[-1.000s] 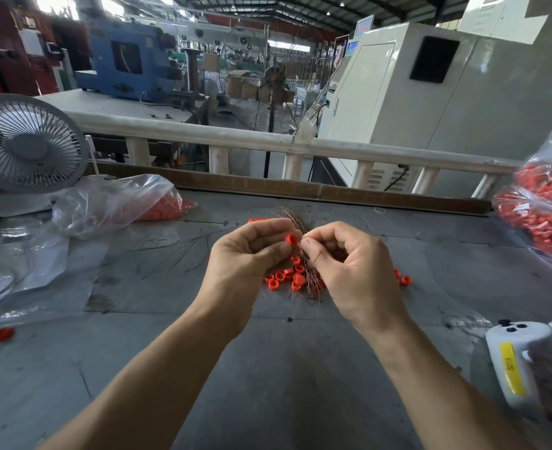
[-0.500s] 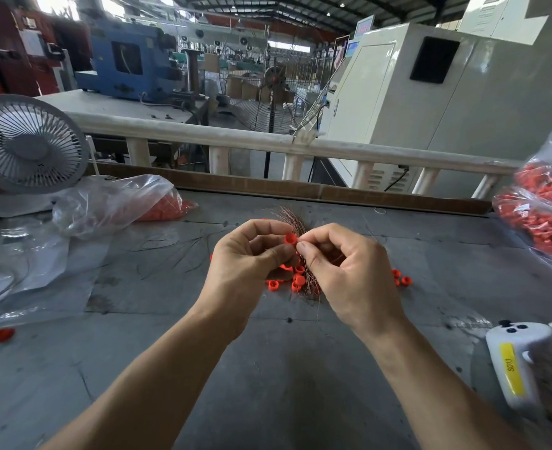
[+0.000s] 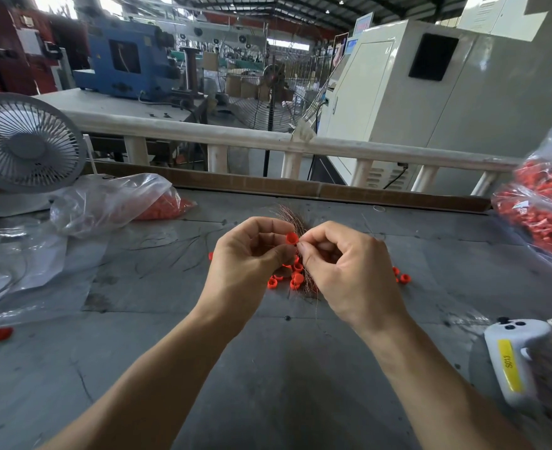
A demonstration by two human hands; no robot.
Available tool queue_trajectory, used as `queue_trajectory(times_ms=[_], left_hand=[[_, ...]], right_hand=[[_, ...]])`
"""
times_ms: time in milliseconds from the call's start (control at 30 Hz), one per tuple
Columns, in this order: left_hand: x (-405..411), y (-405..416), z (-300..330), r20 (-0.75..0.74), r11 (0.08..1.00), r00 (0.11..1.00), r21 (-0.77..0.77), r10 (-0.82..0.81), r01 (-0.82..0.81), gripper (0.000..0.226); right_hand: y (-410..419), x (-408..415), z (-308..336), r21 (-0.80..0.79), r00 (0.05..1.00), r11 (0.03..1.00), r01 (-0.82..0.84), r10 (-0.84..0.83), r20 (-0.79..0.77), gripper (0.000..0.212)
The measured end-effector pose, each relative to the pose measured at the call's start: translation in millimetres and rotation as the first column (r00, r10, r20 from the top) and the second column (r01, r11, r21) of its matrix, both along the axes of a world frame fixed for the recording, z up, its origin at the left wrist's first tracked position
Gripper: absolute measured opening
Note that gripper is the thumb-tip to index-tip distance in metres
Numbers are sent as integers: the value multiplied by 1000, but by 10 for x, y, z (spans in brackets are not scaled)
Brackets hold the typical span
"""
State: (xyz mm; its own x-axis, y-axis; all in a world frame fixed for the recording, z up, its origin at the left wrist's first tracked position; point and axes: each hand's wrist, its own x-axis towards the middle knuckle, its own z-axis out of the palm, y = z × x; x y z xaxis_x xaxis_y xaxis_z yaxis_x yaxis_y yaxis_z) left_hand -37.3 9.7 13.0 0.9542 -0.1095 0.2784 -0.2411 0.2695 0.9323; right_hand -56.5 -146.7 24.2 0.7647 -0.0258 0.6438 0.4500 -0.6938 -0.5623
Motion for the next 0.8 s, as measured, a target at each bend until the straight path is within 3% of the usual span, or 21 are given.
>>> queue_trajectory(times_ms=[333, 800], left_hand=[[12, -9, -7, -29, 1000, 1000, -27, 10, -11, 14], [44, 69, -1, -117, 996, 992, -84, -40, 30, 23]], right_hand=[[-19, 3, 15, -35, 1000, 999, 31, -31, -1, 14], [-29, 15, -12, 32, 999, 998, -51, 51, -11, 10]])
